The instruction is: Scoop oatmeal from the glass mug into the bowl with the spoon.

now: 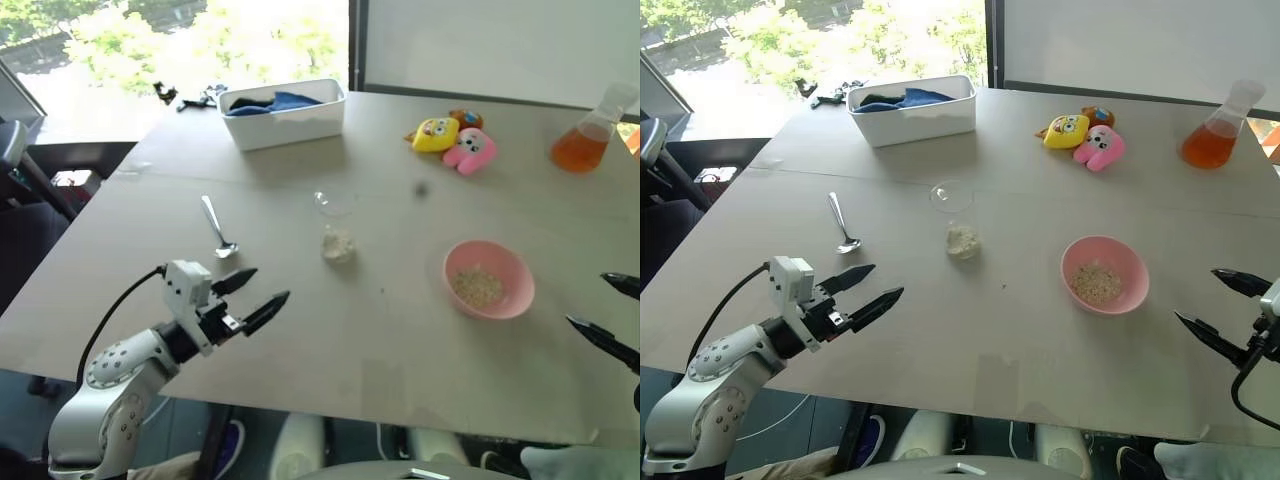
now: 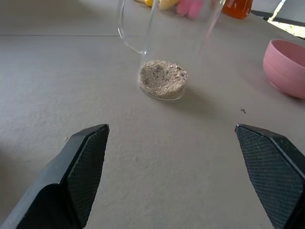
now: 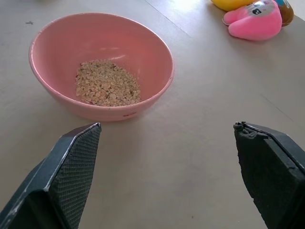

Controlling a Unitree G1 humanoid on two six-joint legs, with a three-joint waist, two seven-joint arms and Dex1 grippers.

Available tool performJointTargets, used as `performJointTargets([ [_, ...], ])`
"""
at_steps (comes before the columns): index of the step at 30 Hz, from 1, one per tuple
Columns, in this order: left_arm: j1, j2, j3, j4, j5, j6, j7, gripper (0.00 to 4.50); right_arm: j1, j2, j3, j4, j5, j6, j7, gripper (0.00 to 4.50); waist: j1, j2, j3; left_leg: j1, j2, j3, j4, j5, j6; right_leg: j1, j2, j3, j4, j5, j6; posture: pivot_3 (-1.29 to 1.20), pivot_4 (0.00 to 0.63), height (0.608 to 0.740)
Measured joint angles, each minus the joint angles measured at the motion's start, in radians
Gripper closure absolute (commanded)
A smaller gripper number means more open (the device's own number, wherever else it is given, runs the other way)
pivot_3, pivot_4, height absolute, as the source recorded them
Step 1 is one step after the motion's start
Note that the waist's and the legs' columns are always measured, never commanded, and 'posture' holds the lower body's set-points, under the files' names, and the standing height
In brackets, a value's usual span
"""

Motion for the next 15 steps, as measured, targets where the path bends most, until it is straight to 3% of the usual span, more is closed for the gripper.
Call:
performJointTargets([
  [5, -0.11, -0.051, 0.002, 0.044, -0.009, 0.003, 0.088, 0.05, -0.013, 0.046, 0.037, -0.048, -0.061, 0.014, -0.131, 0.0, 0.007, 0.0, 0.0, 0.0, 0.0, -0.001, 0.0, 0.0, 0.0, 0.0, 0.0, 0.0, 0.001, 0.0, 0.0, 0.0, 0.15, 0.74],
  [11, -0.161, -0.082, 0.005, 0.066, -0.01, 0.006, 0.173, 0.05, 0.003, 0.019, 0.056, -0.078, -0.08, 0.119, -0.19, 0.0, 0.004, 0.0, 0.0, 0.0, -0.001, 0.0, -0.001, 0.0, 0.0, 0.0, 0.0, 0.0, 0.0, 0.0, 0.0, 0.0, 0.15, 0.74],
  [15, -0.243, -0.119, 0.012, 0.079, -0.01, 0.007, 0.272, 0.05, -0.109, 0.046, 0.056, -0.078, -0.037, 0.095, -0.225, 0.0, 0.001, 0.0, 0.0, 0.0, -0.002, -0.001, 0.0, 0.0, 0.0, 0.0, 0.001, 0.0, 0.001, 0.0, 0.001, 0.0, 0.15, 0.74],
])
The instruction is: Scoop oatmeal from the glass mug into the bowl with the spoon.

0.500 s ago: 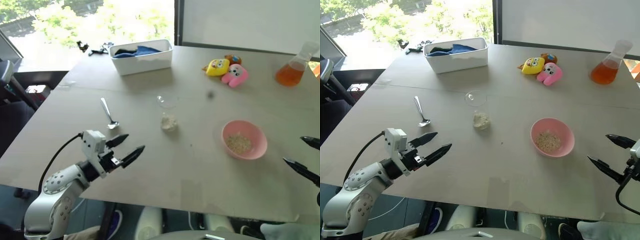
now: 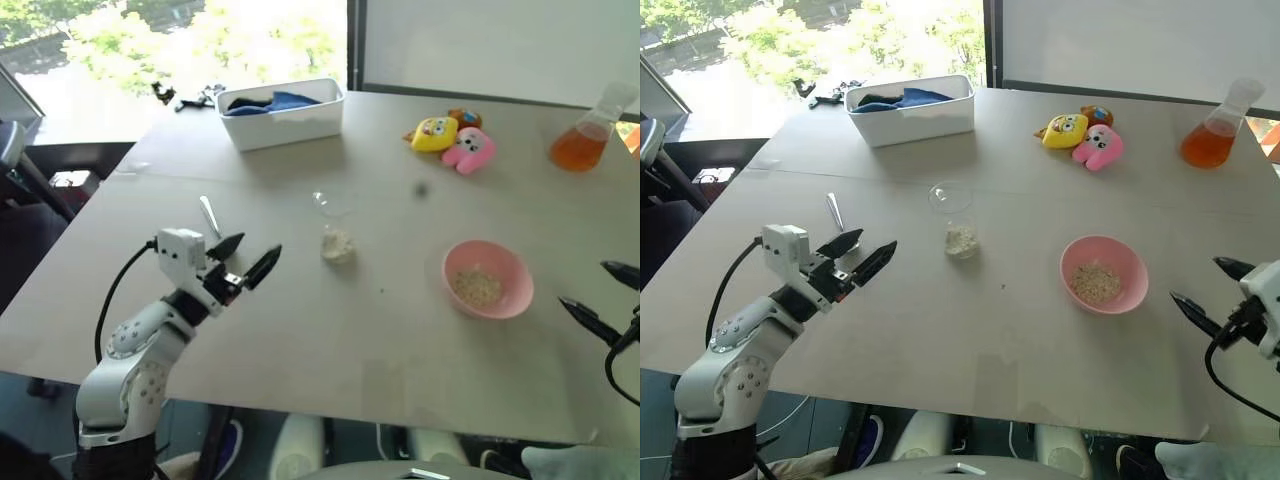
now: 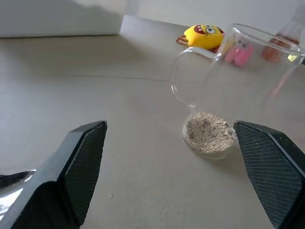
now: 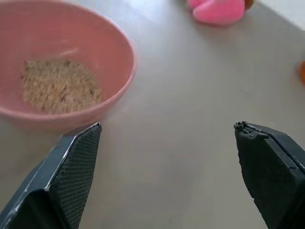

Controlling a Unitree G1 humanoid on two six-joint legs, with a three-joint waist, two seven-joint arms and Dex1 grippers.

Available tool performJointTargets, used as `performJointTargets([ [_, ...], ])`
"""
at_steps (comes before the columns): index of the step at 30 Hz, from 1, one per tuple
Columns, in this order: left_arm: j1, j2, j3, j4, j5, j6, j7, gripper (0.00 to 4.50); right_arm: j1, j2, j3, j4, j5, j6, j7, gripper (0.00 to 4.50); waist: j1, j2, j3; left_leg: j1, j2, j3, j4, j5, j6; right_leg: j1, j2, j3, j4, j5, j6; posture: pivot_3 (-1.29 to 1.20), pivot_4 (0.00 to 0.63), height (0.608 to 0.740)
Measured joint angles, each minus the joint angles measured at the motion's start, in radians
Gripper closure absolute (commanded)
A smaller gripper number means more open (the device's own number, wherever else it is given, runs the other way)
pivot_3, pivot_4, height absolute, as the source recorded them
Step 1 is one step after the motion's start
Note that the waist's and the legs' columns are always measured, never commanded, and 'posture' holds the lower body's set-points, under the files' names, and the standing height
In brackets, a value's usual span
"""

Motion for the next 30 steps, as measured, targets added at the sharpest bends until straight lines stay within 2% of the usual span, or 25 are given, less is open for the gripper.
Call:
performJointTargets([
  [3, -0.071, -0.005, 0.017, 0.011, 0.032, 0.02, 0.108, 0.05, -0.022, 0.0, -0.001, -0.01, 0.086, -0.005, 0.054, 0.0, 0.005, 0.0, 0.0, 0.0, -0.001, -0.001, 0.0, 0.0, 0.0, 0.0, 0.001, -0.001, 0.0, 0.002, 0.003, 0.0, 0.15, 0.74],
  [6, -0.173, 0.008, 0.02, 0.017, 0.126, 0.172, 0.324, 0.05, -0.048, 0.001, 0.003, -0.059, 0.237, -0.008, 0.172, 0.0, 0.005, -0.001, 0.0, -0.001, -0.001, -0.001, 0.0, 0.0, 0.0, 0.001, 0.0, -0.001, 0.0, 0.002, 0.004, 0.0, 0.15, 0.74],
  [8, -0.208, 0.009, 0.02, 0.031, 0.147, 0.225, 0.377, 0.05, -0.072, 0.0, 0.007, -0.084, 0.287, -0.004, 0.201, 0.0, 0.002, -0.001, 0.001, -0.001, 0.0, -0.001, 0.0, 0.0, 0.0, 0.001, 0.0, -0.001, 0.0, 0.002, 0.004, 0.0, 0.15, 0.74],
  [13, -0.306, -0.018, 0.049, 0.128, 0.123, 0.25, 0.394, 0.05, -0.159, -0.002, 0.073, -0.141, 0.39, 0.017, 0.259, 0.0, 0.002, -0.002, 0.002, -0.001, 0.0, -0.002, 0.0, 0.0, 0.0, 0.0, 0.0, -0.003, 0.001, 0.002, 0.004, 0.0, 0.15, 0.74],
  [19, -0.331, -0.001, 0.071, 0.222, 0.144, 0.244, 0.395, 0.05, -0.178, -0.031, 0.097, -0.263, 0.551, 0.11, 0.255, 0.0, 0.002, -0.004, 0.002, -0.002, 0.0, -0.003, -0.001, 0.0, 0.0, 0.0, -0.001, -0.004, 0.0, 0.002, 0.004, 0.0, 0.15, 0.74],
  [24, -0.394, 0.038, 0.065, 0.257, 0.164, 0.364, 0.429, 0.05, -0.235, -0.065, 0.097, -0.286, 0.647, 0.17, 0.238, 0.0, 0.007, -0.007, 0.003, -0.002, 0.0, -0.004, 0.0, 0.0, 0.0, 0.0, -0.001, -0.005, 0.0, 0.002, 0.004, 0.0, 0.15, 0.74],
  [30, -0.41, 0.031, 0.044, 0.256, 0.18, 0.529, 0.48, 0.05, -0.177, -0.063, 0.063, -0.288, 0.651, 0.174, 0.235, 0.0, 0.017, -0.007, 0.003, -0.003, 0.0, -0.004, -0.001, 0.0, 0.0, 0.0, -0.002, -0.006, 0.0, 0.002, 0.004, 0.0, 0.15, 0.74],
])
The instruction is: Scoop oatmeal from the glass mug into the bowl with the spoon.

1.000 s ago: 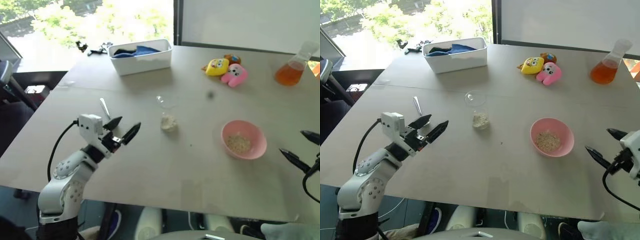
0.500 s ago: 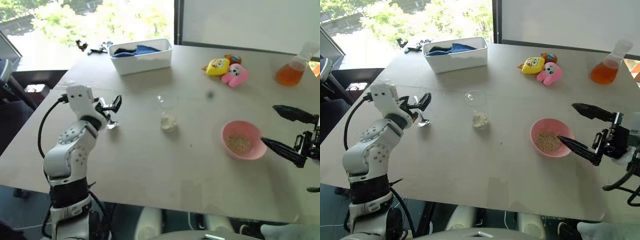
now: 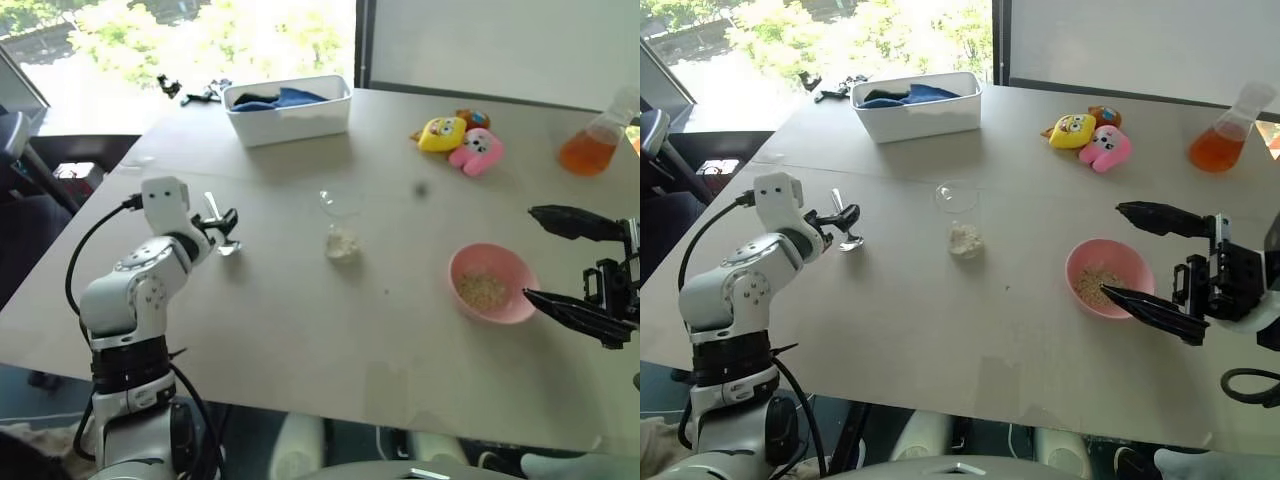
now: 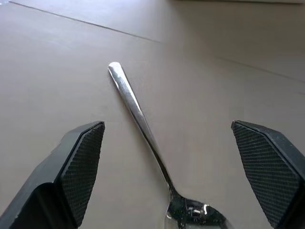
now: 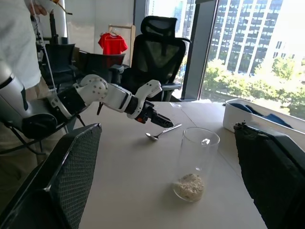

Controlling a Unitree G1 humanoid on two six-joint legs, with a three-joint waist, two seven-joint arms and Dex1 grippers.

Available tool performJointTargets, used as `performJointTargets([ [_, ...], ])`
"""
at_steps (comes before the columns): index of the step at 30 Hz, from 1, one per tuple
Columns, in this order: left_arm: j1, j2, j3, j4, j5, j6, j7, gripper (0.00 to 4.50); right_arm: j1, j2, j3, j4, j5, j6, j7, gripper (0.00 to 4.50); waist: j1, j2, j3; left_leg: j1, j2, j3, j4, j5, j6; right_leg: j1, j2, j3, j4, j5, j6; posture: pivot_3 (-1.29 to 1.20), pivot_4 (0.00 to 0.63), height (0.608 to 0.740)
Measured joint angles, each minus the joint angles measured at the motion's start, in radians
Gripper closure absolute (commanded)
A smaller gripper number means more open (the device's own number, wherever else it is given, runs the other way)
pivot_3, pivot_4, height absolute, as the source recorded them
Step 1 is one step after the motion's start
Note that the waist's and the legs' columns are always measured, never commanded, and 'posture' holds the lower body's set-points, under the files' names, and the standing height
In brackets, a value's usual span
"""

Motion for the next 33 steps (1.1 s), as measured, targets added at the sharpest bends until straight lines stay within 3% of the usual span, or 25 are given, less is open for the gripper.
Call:
performJointTargets([
  [8, -0.11, -0.059, -0.002, 0.036, 0.062, 0.073, 0.087, 0.05, 0.081, 0.034, -0.068, -0.019, -0.011, -0.015, 0.0, 0.0, 0.002, 0.0, 0.0, 0.0, -0.001, 0.0, 0.0, 0.0, 0.0, 0.0, 0.0, 0.0, 0.001, 0.0, 0.0, 0.0, 0.15, 0.74],
  [9, -0.122, -0.072, -0.002, 0.051, 0.071, 0.074, 0.098, 0.28, 0.084, 0.038, -0.068, -0.018, -0.017, -0.019, 0.0, 0.0, 0.002, 0.0, 0.0, 0.0, -0.001, 0.0, 0.0, 0.0, 0.0, 0.0, 0.0, 0.0, 0.001, 0.0, 0.0, 0.0, 0.15, 0.74],
  [11, -0.143, -0.109, 0.001, 0.084, 0.089, 0.078, 0.128, 0.9, 0.093, 0.041, -0.075, -0.017, -0.025, -0.027, 0.0, 0.0, 0.002, 0.0, 0.0, 0.0, -0.001, 0.0, 0.0, 0.0, 0.0, 0.0, 0.0, 0.0, 0.001, 0.0, 0.0, 0.0, 0.15, 0.74],
  [17, -0.173, -0.23, 0.044, 0.14, 0.167, 0.057, 0.264, 3.76, 0.117, 0.05, -0.097, -0.019, -0.045, -0.045, -0.005, 0.0, 0.002, 0.002, -0.001, 0.001, -0.001, 0.0, 0.0, 0.0, 0.0, 0.001, 0.0, 0.0, 0.001, 0.0, 0.0, 0.0, 0.15, 0.74],
  [19, -0.174, -0.245, 0.058, 0.153, 0.185, 0.031, 0.282, 4.48, 0.123, 0.05, -0.098, -0.021, -0.045, -0.045, -0.011, 0.0, 0.002, 0.003, -0.002, 0.002, -0.002, 0.0, 0.0, 0.0, 0.0, 0.001, 0.0, 0.0, 0.001, 0.0, 0.0, 0.0, 0.15, 0.74],
  [27, -0.178, -0.27, 0.119, 0.194, 0.164, -0.06, 0.25, 4.48, 0.128, 0.059, -0.101, -0.039, -0.069, -0.044, -0.114, 0.0, 0.002, 0.005, -0.003, 0.004, -0.002, 0.0, 0.001, 0.001, -0.001, 0.002, 0.0, 0.0, 0.003, 0.0, 0.0, 0.0, 0.15, 0.74],
  [33, -0.177, -0.214, 0.005, 0.117, 0.166, -0.33, 0.04, 4.48, 0.004, 0.069, -0.057, -0.083, -0.245, 0.025, -0.479, 0.0, 0.003, 0.001, -0.001, -0.002, -0.001, 0.0, 0.002, 0.004, -0.006, -0.002, -0.001, 0.0, 0.003, 0.0, 0.0, 0.0, 0.15, 0.74],
])
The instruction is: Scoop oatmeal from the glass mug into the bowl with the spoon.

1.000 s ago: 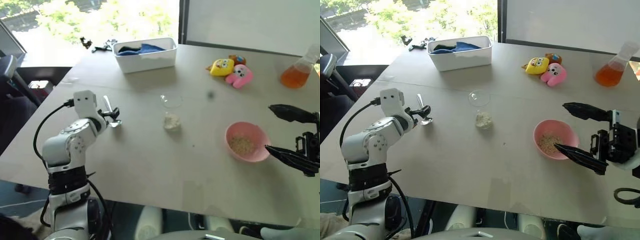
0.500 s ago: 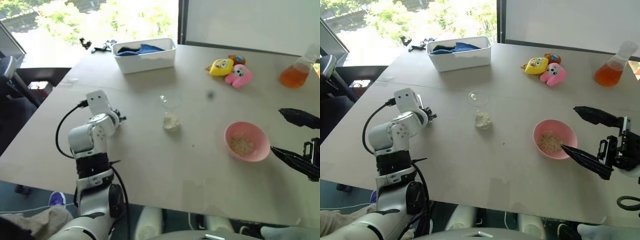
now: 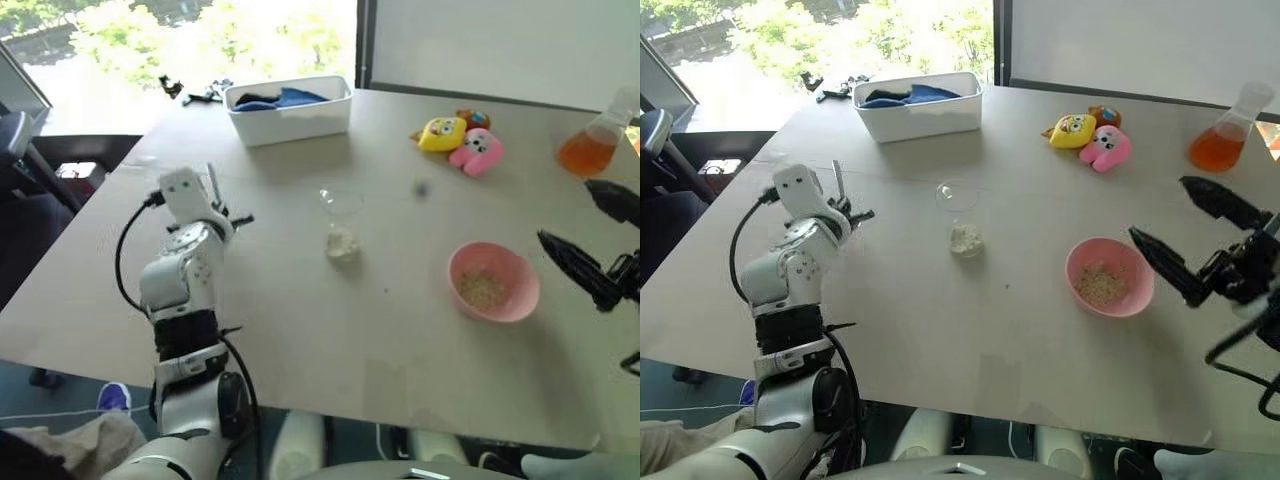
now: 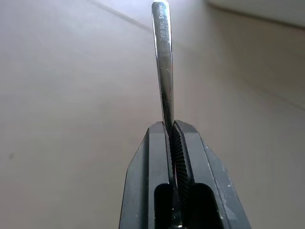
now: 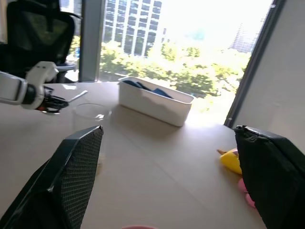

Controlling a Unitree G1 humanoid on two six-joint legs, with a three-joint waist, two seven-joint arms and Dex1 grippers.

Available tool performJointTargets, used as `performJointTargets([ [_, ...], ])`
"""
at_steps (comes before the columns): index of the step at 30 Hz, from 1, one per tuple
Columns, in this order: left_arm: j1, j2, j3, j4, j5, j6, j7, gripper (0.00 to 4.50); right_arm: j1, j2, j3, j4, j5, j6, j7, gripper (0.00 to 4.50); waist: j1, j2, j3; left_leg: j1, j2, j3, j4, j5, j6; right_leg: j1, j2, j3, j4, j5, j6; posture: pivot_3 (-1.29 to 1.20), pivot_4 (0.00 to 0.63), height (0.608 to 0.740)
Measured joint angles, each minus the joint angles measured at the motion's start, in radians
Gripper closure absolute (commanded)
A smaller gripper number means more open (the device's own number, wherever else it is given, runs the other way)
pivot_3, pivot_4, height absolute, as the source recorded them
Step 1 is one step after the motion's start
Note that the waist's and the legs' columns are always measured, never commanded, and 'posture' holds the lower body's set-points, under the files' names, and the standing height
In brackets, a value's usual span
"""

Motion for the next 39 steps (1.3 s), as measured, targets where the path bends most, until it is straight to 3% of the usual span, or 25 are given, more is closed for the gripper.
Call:
performJointTargets([
  [3, -0.117, 0.01, -0.107, -0.071, -0.039, -0.109, -0.173, 4.48, -0.196, -0.085, 0.076, -0.04, 0.007, 0.209, -0.288, 0.0, 0.002, 0.0, 0.0, -0.001, 0.0, -0.001, 0.0, 0.0, 0.0, 0.0, -0.002, -0.001, -0.001, 0.0, 0.0, 0.0, 0.15, 0.74],
  [6, -0.157, 0.016, -0.179, -0.109, -0.062, -0.146, -0.267, 4.48, -0.3, -0.117, 0.122, -0.039, 0.087, 0.297, -0.36, 0.0, 0.0, 0.0, 0.0, -0.001, 0.0, -0.001, -0.001, 0.0, 0.0, 0.0, -0.001, -0.001, -0.003, 0.0, 0.0, 0.0, 0.15, 0.74],
  [7, -0.165, 0.055, -0.242, -0.106, -0.051, -0.217, -0.376, 4.48, -0.468, -0.088, 0.204, 0.004, 0.162, 0.371, -0.426, 0.0, -0.016, 0.001, 0.001, 0.0, -0.001, 0.003, -0.001, 0.0, 0.001, 0.0, 0.001, 0.002, -0.003, 0.0, -0.001, 0.0, 0.15, 0.74],
  [10, -0.182, 0.089, -0.367, -0.086, -0.031, -0.335, -0.551, 4.48, -0.685, -0.007, 0.3, 0.085, 0.271, 0.462, -0.551, 0.0, -0.029, 0.001, 0.001, -0.001, 0.0, 0.002, -0.002, -0.002, 0.005, -0.003, 0.004, 0.002, -0.003, 0.0, -0.001, 0.0, 0.15, 0.74],
  [14, -0.182, 0.136, -0.425, -0.033, -0.003, -0.492, -0.722, 4.5, -0.879, 0.125, 0.383, 0.229, 0.376, 0.554, -0.701, 1.21, -0.029, 0.002, 0.001, -0.017, 0.001, 0.002, 0.0, -0.001, 0.003, -0.019, 0.004, 0.002, 0.002, 0.0, -0.001, 0.0, 0.15, 0.74],
  [15, -0.181, 0.142, -0.431, -0.024, 0.001, -0.517, -0.747, 4.5, -0.901, 0.142, 0.394, 0.258, 0.383, 0.568, -0.722, 1.58, -0.028, 0.002, 0.001, -0.018, 0.001, 0.002, 0.001, 0.001, 0.0, -0.019, 0.004, 0.002, 0.002, 0.0, -0.001, 0.0, 0.15, 0.74],
  [21, -0.18, 0.161, -0.44, -0.019, 0.002, -0.589, -0.84, 4.5, -0.952, 0.2, 0.406, 0.328, 0.427, 0.613, -0.79, 1.58, -0.019, 0.003, 0.001, -0.031, 0.001, -0.001, 0.007, 0.0, 0.001, -0.024, 0.001, -0.004, 0.001, 0.001, 0.001, 0.0, 0.15, 0.74],
  [27, -0.155, 0.173, -0.439, -0.04, 0.0, -0.612, -0.878, 4.5, -1.002, 0.235, 0.394, 0.373, 0.478, 0.621, -0.817, 1.58, -0.021, 0.003, 0.001, -0.03, 0.001, -0.002, 0.011, -0.002, 0.004, -0.024, 0.003, -0.004, 0.002, 0.001, 0.001, 0.0, 0.15, 0.74],
  [30, -0.153, 0.177, -0.439, -0.041, 0.0, -0.617, -0.885, 4.5, -1.012, 0.238, 0.386, 0.376, 0.518, 0.622, -0.829, 2.44, -0.024, 0.003, 0.001, -0.03, 0.001, -0.002, 0.011, -0.003, 0.006, -0.024, 0.003, -0.004, 0.003, 0.001, 0.001, 0.0, 0.15, 0.74],
  [33, -0.154, 0.178, -0.438, -0.04, 0.001, -0.616, -0.881, 4.5, -1.015, 0.225, 0.389, 0.375, 0.58, 0.645, -0.831, 3.78, -0.026, 0.003, 0.001, -0.03, 0.001, -0.004, 0.011, -0.003, 0.006, -0.024, 0.003, -0.004, 0.003, 0.001, 0.001, 0.0, 0.15, 0.74],
  [37, -0.173, 0.178, -0.421, -0.02, 0.004, -0.617, -0.87, 4.5, -0.994, 0.178, 0.391, 0.35, 0.616, 0.672, -0.824, 3.78, -0.024, 0.003, 0.001, -0.031, 0.001, -0.005, 0.011, -0.003, 0.006, -0.024, 0.003, -0.004, 0.002, 0.001, 0.001, 0.0, 0.15, 0.74],
  [39, -0.184, 0.183, -0.41, -0.013, 0.008, -0.618, -0.863, 4.5, -0.956, 0.159, 0.391, 0.339, 0.621, 0.674, -0.815, 3.16, -0.025, 0.003, 0.001, -0.03, 0.001, -0.005, 0.011, -0.003, 0.006, -0.024, 0.003, -0.004, 0.002, 0.001, 0.001, 0.0, 0.15, 0.74],
])
